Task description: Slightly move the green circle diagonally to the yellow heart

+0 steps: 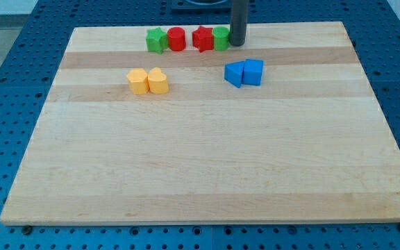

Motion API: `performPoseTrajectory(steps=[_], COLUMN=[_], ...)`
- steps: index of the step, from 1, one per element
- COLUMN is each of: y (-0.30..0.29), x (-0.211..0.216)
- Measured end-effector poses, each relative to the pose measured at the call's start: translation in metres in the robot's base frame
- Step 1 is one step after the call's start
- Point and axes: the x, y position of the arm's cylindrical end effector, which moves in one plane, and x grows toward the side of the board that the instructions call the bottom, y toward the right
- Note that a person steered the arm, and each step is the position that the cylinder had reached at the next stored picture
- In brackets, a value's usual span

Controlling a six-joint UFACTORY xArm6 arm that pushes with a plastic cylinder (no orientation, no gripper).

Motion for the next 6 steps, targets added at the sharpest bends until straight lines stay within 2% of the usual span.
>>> performPoseTrajectory(steps=[2, 4, 6], y=[-0.009, -0.004, -0.033], x=[-0.003, -0.028, -0.028])
